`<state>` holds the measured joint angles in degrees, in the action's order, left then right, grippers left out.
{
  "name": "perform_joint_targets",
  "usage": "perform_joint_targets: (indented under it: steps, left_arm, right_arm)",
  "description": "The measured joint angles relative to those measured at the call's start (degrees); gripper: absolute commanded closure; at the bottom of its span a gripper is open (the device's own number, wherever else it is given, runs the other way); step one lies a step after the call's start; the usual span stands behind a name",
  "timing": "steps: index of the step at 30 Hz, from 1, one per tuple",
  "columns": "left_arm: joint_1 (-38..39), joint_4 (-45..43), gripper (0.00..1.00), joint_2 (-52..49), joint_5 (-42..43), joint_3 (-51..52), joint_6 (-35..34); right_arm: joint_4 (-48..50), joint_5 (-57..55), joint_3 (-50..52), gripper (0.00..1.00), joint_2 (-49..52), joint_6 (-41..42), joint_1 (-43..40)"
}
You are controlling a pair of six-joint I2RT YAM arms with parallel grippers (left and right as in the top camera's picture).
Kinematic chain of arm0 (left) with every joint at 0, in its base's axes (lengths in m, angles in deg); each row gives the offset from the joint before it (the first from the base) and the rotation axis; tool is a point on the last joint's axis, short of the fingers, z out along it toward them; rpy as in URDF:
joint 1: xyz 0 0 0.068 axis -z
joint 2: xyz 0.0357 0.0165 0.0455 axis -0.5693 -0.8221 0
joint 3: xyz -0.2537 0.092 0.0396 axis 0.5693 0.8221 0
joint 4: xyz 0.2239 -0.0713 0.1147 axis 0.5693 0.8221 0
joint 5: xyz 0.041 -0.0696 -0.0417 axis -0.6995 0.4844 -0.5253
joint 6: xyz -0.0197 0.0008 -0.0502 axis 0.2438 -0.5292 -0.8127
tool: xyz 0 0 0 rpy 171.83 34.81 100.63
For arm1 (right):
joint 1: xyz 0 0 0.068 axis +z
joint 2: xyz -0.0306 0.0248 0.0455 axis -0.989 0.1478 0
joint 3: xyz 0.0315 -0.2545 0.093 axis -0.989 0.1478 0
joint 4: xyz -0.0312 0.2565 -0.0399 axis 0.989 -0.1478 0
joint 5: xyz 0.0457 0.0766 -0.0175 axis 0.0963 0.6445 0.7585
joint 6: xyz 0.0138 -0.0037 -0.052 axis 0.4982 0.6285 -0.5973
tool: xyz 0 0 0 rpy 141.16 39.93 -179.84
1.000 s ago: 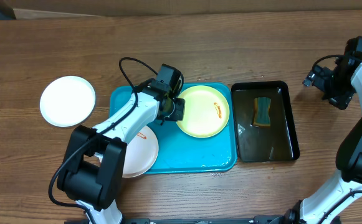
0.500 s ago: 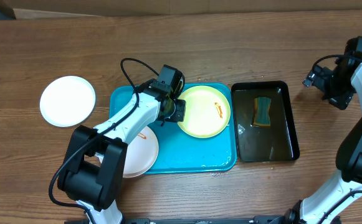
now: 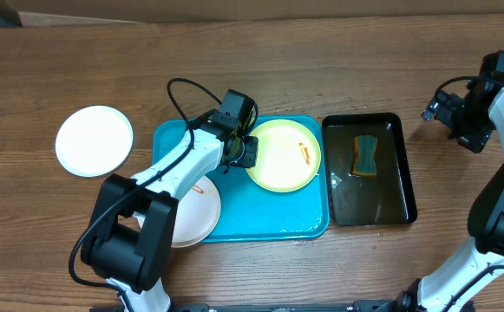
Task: Clean dirty plates on tray and stack at the side
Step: 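Lower the right gripper into the black tray onto the sponge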
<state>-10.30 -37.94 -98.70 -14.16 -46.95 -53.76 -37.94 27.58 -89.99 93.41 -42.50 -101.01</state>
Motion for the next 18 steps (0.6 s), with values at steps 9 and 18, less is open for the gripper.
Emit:
perform_joint_targets:
  steps: [9, 18]
  left_arm:
    - [0.0, -0.5, 0.7, -2.8, -0.3, 0.0, 0.0]
    - [0.0, -0.5, 0.69, -2.8, -0.3, 0.0, 0.0]
  right_arm:
    - [0.0, 0.0, 0.0, 0.0, 0.0, 0.0, 0.0]
    - [1.8, 2.3, 0.0, 0.0, 0.0, 0.0, 0.0]
